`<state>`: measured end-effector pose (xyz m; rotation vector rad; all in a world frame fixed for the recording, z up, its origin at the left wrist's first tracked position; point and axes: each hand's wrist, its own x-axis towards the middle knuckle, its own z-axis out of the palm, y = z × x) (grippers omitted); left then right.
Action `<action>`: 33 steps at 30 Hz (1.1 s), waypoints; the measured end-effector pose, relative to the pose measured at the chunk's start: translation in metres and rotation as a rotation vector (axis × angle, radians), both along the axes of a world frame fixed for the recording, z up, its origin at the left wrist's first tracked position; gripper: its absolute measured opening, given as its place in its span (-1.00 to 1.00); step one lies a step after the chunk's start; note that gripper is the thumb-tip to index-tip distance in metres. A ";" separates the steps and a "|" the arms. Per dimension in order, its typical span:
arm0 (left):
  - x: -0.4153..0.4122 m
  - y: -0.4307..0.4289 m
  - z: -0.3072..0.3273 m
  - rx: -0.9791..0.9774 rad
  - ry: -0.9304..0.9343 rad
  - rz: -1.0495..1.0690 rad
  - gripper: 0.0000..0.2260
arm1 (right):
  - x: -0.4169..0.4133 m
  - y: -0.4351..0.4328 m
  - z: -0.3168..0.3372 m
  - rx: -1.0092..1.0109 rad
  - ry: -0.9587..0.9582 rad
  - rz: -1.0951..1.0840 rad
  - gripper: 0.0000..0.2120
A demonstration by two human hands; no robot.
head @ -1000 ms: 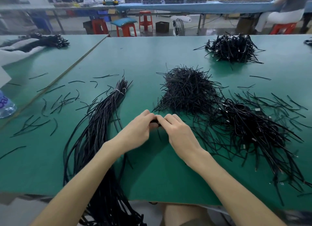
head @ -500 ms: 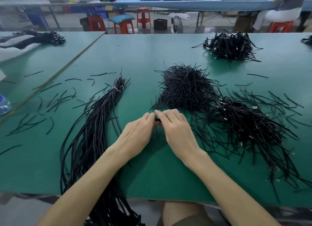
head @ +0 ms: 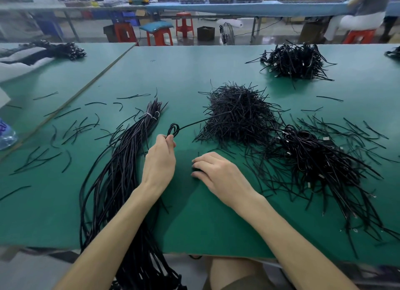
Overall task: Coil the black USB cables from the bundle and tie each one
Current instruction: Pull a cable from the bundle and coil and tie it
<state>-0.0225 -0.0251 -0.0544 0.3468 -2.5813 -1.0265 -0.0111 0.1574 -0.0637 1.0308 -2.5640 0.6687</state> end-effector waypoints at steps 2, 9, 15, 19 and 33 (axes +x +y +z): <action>0.001 0.001 -0.001 0.007 0.000 -0.030 -0.65 | -0.001 0.001 0.000 -0.031 -0.038 0.008 -0.85; 0.000 0.000 -0.004 0.095 0.000 -0.029 -0.64 | -0.005 0.000 0.000 -0.064 0.020 -0.137 -0.84; 0.003 0.002 -0.003 0.110 0.027 -0.040 -0.64 | -0.016 0.003 -0.007 -0.120 -0.229 -0.287 -0.84; 0.004 0.005 -0.004 0.073 0.023 -0.063 -0.63 | -0.012 0.002 -0.010 -0.004 -0.160 -0.219 -0.80; 0.004 0.004 -0.002 0.092 0.051 -0.073 -0.63 | -0.010 0.002 -0.007 0.015 -0.194 -0.184 -0.83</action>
